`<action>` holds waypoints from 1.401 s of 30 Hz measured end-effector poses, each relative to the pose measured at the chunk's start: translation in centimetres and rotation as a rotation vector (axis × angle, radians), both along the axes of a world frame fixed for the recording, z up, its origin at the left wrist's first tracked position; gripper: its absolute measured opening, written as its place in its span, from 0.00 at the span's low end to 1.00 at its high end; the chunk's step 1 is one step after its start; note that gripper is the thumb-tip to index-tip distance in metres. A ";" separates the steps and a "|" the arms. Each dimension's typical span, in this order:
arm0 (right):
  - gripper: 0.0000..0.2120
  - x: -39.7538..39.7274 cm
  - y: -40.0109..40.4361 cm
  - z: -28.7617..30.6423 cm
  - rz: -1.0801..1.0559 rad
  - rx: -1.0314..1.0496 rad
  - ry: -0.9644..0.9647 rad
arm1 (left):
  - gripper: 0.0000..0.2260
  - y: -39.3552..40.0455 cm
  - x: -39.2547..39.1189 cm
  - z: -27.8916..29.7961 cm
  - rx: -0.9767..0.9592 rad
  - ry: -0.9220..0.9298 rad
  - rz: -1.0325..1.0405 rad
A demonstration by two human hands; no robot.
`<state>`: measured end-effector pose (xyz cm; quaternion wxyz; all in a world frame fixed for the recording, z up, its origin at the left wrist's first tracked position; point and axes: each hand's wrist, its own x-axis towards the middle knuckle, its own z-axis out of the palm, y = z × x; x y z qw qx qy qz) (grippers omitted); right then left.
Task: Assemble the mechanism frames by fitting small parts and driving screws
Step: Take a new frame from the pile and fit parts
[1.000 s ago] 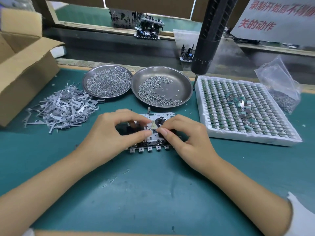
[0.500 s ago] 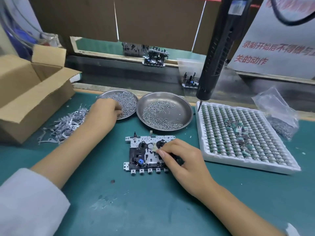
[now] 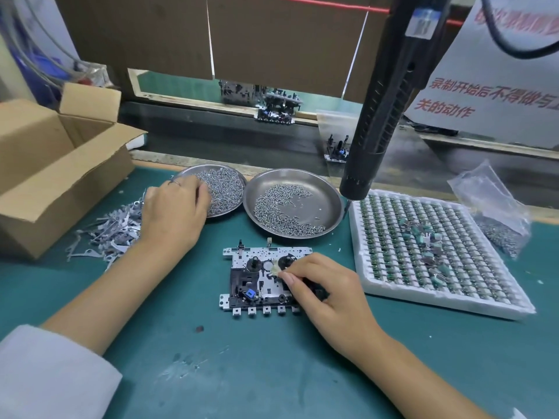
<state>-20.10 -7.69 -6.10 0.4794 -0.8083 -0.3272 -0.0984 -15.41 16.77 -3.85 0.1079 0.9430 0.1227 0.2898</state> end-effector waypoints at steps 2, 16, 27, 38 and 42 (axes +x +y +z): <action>0.07 -0.1 -0.1 0.0 -0.002 0.001 -0.001 | 0.14 0.0 -0.1 0.0 0.002 0.000 -0.009; 0.15 7.9 3.3 4.3 -0.290 -0.752 0.046 | 0.07 -6.4 -4.8 -0.4 -0.680 -0.232 -0.451; 0.07 8.9 3.4 3.5 -0.407 -0.661 0.105 | 0.06 -6.8 -4.9 -0.6 -0.788 -0.241 -0.437; 0.04 8.8 3.0 3.0 -0.403 -0.548 0.096 | 0.07 -6.9 -4.9 -0.8 -0.761 -0.275 -0.484; 0.05 8.9 3.1 2.9 -0.409 -0.552 0.063 | 0.08 -7.0 -4.8 -0.9 -0.766 -0.281 -0.495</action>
